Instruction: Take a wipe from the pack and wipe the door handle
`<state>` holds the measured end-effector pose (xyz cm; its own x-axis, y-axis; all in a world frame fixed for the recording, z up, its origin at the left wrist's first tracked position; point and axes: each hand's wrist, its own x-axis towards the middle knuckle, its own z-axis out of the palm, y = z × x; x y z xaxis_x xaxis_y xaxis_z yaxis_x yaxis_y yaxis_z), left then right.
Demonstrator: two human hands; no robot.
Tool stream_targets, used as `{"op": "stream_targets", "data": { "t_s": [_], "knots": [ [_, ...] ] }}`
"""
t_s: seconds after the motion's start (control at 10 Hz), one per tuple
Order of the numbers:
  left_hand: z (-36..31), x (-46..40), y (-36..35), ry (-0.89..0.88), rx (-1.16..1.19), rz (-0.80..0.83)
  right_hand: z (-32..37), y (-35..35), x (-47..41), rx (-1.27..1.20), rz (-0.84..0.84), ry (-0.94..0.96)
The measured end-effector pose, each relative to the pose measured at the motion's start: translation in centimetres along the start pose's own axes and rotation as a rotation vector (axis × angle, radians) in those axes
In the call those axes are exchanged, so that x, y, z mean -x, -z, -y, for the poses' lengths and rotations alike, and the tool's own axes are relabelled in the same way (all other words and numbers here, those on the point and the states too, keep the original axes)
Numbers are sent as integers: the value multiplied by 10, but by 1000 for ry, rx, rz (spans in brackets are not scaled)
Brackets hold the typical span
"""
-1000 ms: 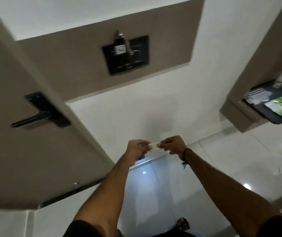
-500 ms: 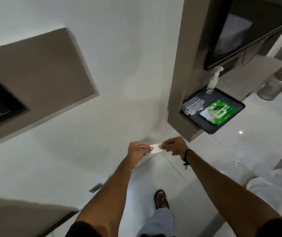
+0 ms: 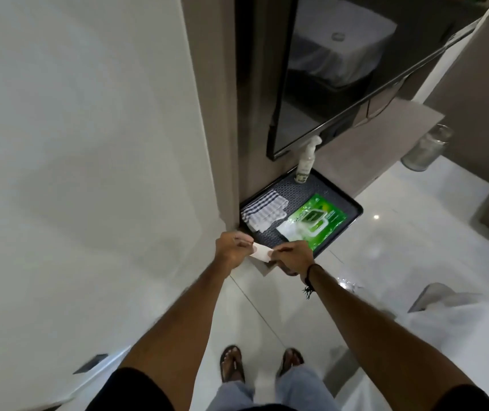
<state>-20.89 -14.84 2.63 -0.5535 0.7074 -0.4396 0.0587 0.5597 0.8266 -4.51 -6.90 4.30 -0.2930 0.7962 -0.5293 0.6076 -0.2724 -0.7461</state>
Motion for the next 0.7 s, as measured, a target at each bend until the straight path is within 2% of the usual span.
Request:
{"op": "stream_targets", "data": {
  "t_s": [0.2, 0.3, 0.5, 0.6, 0.7],
  "knots": [
    [-27, -37, -72, -21, -186, -97, -26, 32, -58, 101, 26, -80],
    [-33, -43, -94, 76, -337, -130, -41, 32, -72, 132, 91, -85],
    [-24, -42, -110, 102, -467, -142, -53, 29, -81, 246, 180, -12],
    [-17, -37, -107, 43, -484, -124, -46, 33, -77, 393, 192, 32],
    [-13, -28, -94, 3, -523, -203, -35, 41, -71, 497, 125, 115]
  ]
}}
